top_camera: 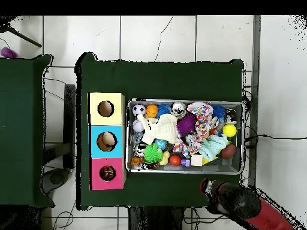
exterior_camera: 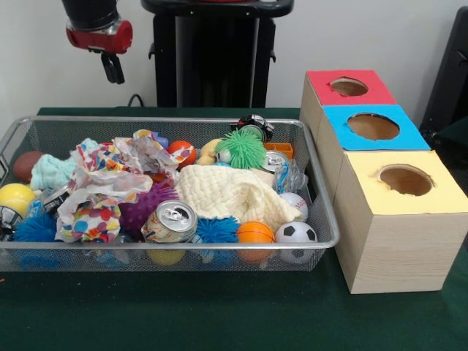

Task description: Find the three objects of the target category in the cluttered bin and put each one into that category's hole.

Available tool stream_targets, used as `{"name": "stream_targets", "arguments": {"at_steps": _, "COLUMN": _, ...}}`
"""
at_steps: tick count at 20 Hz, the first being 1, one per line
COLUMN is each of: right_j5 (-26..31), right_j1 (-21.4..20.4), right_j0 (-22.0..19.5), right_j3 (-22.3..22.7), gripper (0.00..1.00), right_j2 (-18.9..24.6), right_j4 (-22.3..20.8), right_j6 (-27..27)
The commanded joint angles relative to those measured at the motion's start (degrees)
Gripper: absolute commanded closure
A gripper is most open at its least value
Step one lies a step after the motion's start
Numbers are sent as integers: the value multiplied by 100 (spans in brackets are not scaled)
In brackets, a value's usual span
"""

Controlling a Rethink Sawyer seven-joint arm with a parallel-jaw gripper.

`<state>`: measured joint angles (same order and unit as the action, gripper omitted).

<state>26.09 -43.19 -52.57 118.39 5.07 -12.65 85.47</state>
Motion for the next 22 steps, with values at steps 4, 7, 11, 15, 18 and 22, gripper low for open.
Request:
{"name": "stream_targets", "arguments": {"at_steps": 4, "right_j5": 317, "right_j1": 600, "right_j0": 99, "right_j3": -1430, "gripper": 100, "right_j2": 284, "right_j4": 41, "right_j6": 320}}
{"name": "stream_targets", "arguments": {"at_steps": 7, "right_j5": 470, "right_j1": 713, "right_j0": 80, "right_j3": -1651, "gripper": 100, "right_j2": 363, "right_j4": 17, "right_j6": 169}}
{"name": "stream_targets", "arguments": {"at_steps": 11, "right_j5": 540, "right_j1": 792, "right_j0": 123, "right_j3": -1817, "gripper": 100, "right_j2": 382, "right_j4": 7, "right_j6": 151}}
{"name": "stream_targets", "arguments": {"at_steps": 15, "right_j5": 552, "right_j1": 910, "right_j0": 159, "right_j3": -1955, "gripper": 100, "right_j2": 406, "right_j4": 29, "right_j6": 180}}
{"name": "stream_targets", "arguments": {"at_steps": 18, "right_j5": 499, "right_j1": 867, "right_j0": 147, "right_j3": -1878, "gripper": 100, "right_j2": 421, "right_j4": 21, "right_j6": 191}}
{"name": "stream_targets", "arguments": {"at_steps": 22, "right_j5": 464, "right_j1": 852, "right_j0": 127, "right_j3": -1833, "gripper": 100, "right_j2": 447, "right_j4": 18, "right_j6": 189}}
